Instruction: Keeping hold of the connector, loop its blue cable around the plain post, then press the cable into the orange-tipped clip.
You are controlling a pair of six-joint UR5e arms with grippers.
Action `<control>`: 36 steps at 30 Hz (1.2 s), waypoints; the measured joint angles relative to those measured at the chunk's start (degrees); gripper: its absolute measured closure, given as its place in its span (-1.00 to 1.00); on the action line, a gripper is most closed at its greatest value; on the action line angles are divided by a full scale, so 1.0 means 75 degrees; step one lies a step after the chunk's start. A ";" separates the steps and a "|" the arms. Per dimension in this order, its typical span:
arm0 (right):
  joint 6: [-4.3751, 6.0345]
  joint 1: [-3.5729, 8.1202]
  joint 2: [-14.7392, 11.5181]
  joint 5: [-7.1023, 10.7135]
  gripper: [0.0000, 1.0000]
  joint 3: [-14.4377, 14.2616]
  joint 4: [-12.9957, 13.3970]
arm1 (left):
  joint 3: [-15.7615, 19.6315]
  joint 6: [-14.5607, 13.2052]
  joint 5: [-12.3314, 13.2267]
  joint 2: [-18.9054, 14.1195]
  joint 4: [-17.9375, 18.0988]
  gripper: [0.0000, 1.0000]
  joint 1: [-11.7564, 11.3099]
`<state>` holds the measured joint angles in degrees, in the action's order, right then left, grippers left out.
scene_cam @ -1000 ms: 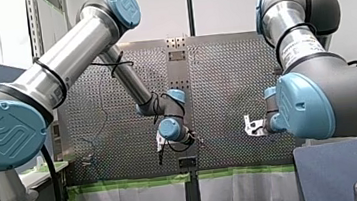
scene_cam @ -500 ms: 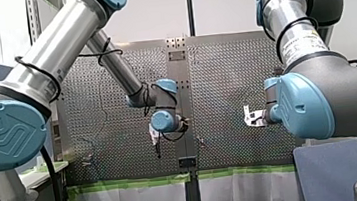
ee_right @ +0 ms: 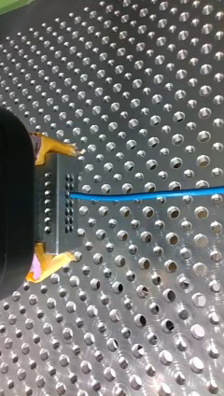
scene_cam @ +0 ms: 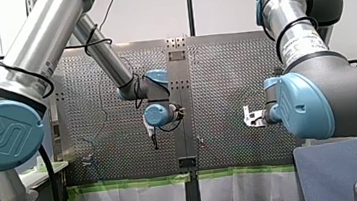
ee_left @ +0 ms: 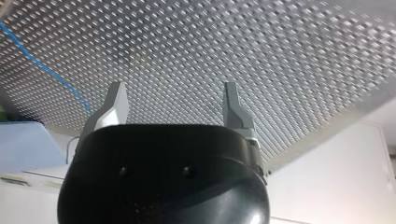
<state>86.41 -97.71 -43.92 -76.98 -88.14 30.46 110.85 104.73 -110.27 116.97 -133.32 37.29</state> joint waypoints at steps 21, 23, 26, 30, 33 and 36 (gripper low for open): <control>-0.0049 -0.0039 -0.0644 -0.0029 1.00 -0.0028 -0.0242 | 0.1586 0.0213 -0.0246 -0.1585 0.1586 -1.00 0.0285; -0.0032 -0.0051 -0.0646 -0.0021 1.00 -0.0030 -0.0251 | 0.1737 0.0223 -0.0263 -0.1729 0.1742 -1.00 0.0308; 0.0005 -0.0070 -0.0645 -0.0015 1.00 -0.0030 -0.0258 | 0.1967 0.0231 -0.0283 -0.1742 0.1971 -1.00 0.0322; 0.0038 -0.0099 -0.0645 -0.0006 1.00 -0.0031 -0.0262 | 0.2254 0.0266 -0.0333 -0.1638 0.2258 -1.00 0.0307; 0.0044 -0.0130 -0.0644 0.0003 1.00 -0.0033 -0.0268 | 0.2486 0.0273 -0.0391 -0.1610 0.2437 -1.00 0.0295; 0.0051 -0.0152 -0.0643 0.0005 1.00 -0.0033 -0.0269 | 0.2720 0.0279 -0.0419 -0.1603 0.2487 -1.00 0.0312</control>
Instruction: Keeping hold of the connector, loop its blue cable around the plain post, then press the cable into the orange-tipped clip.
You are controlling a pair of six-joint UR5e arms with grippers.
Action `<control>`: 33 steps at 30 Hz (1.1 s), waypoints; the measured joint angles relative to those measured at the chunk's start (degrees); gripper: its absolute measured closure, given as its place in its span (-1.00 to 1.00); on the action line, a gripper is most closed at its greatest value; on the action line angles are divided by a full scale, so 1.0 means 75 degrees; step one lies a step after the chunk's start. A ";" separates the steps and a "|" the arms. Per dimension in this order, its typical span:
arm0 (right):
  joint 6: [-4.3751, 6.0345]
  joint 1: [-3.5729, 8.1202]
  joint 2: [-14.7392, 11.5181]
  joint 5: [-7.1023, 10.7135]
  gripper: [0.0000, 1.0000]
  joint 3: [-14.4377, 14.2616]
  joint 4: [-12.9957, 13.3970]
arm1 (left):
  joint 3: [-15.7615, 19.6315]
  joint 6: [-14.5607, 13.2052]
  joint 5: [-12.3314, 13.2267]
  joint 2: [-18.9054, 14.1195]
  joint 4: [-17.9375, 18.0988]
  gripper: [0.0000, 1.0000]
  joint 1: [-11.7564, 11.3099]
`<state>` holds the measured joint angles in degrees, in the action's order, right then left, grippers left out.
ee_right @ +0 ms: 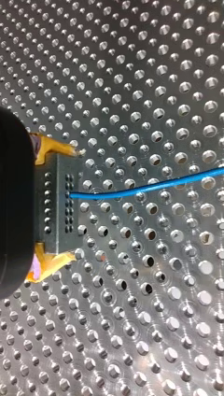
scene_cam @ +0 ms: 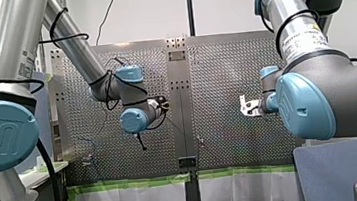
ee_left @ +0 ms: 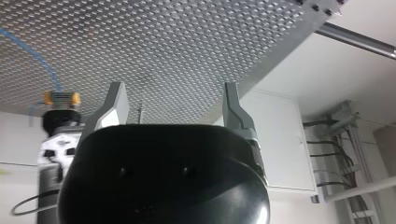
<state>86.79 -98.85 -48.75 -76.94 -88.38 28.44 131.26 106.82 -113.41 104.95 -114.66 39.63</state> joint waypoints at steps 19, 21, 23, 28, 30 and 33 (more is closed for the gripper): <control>0.0020 -0.0022 0.0000 0.0003 1.00 0.0001 0.0006 | 0.0654 0.0019 -0.0047 0.0003 -0.0006 -1.00 -0.0031; 0.0020 -0.0022 0.0000 0.0003 1.00 0.0000 0.0006 | 0.0655 0.0019 -0.0047 0.0003 -0.0006 -1.00 -0.0031; 0.0020 -0.0022 0.0000 0.0003 1.00 0.0000 0.0006 | 0.0656 0.0019 -0.0047 0.0003 -0.0006 -1.00 -0.0031; 0.0020 -0.0022 0.0000 0.0003 1.00 0.0000 0.0006 | 0.0656 0.0019 -0.0048 0.0003 -0.0006 -1.00 -0.0031; 0.0020 -0.0022 0.0000 0.0003 1.00 0.0000 0.0005 | 0.0656 0.0019 -0.0048 0.0003 -0.0006 -1.00 -0.0031; 0.0020 -0.0022 0.0000 0.0003 1.00 0.0000 0.0006 | 0.0656 0.0019 -0.0048 0.0003 -0.0006 -1.00 -0.0031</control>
